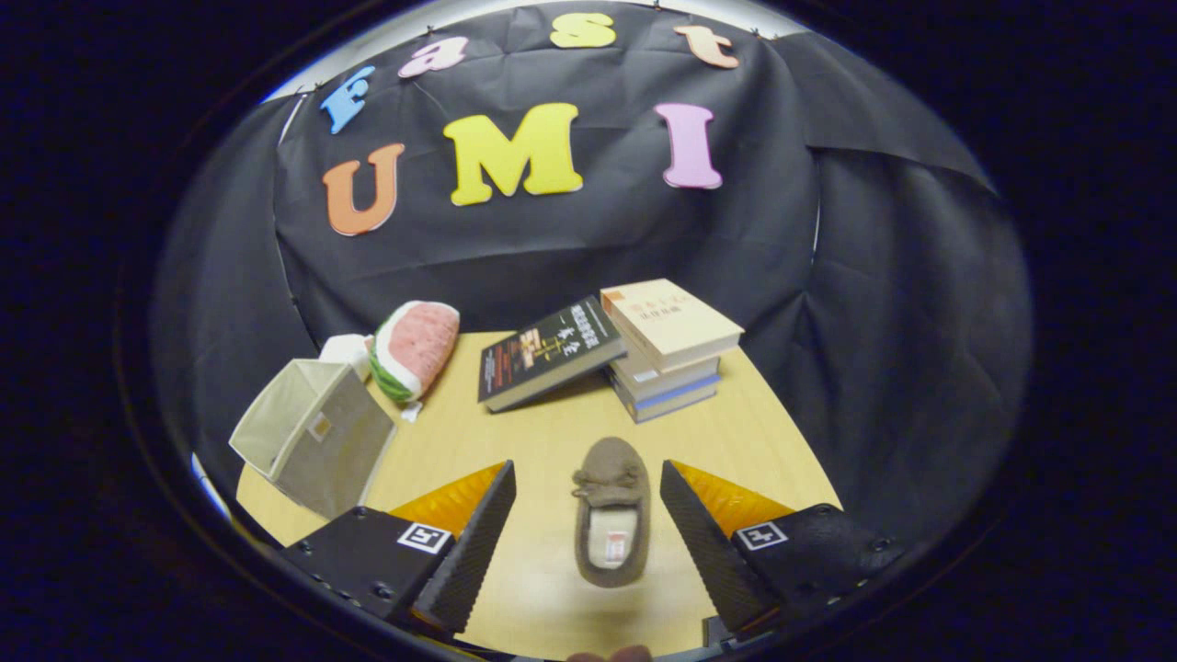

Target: Open the storage box then place both shoes into the box .Put the left shoe in first, then the right shoe, with the right side of both shoes facing outward in a uniform manner.

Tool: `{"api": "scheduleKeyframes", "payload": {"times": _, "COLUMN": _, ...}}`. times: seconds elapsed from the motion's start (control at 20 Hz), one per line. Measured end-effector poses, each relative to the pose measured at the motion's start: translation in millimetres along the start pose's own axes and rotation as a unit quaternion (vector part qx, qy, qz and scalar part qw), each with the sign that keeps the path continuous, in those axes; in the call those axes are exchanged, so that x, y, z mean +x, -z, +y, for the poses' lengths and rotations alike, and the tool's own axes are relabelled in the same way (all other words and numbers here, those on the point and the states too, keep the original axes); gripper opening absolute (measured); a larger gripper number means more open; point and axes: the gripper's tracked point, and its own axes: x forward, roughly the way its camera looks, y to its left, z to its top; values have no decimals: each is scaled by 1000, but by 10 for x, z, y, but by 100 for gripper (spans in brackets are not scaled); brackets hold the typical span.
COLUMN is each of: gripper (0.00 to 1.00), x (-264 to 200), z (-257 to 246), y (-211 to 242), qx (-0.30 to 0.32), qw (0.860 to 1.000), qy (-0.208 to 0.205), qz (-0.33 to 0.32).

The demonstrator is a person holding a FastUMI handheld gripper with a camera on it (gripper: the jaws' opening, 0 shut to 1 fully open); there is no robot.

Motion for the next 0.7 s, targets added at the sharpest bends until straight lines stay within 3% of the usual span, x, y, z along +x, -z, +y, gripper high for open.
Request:
{"api": "scheduleKeyframes", "payload": {"times": 0.15, "gripper": 96, "x": 382, "z": -313, "y": 272, "qx": -2, "qw": 999, "qy": 5, "qz": 42}}
{"api": "scheduleKeyframes", "payload": {"times": 0.55, "gripper": 96, "x": 1088, "z": -494, "y": 853, "qx": 4, "qw": 989, "qy": 3, "qz": 149}}
{"api": "scheduleKeyframes", "payload": {"times": 0.65, "gripper": 87, "x": 1201, "z": -508, "y": 941, "qx": 4, "qw": 985, "qy": 1, "qz": 171}}
{"api": "scheduleKeyframes", "payload": {"times": 0.7, "gripper": 78, "x": 1242, "z": -512, "y": 974, "qx": 3, "qw": 984, "qy": 1, "qz": 178}}
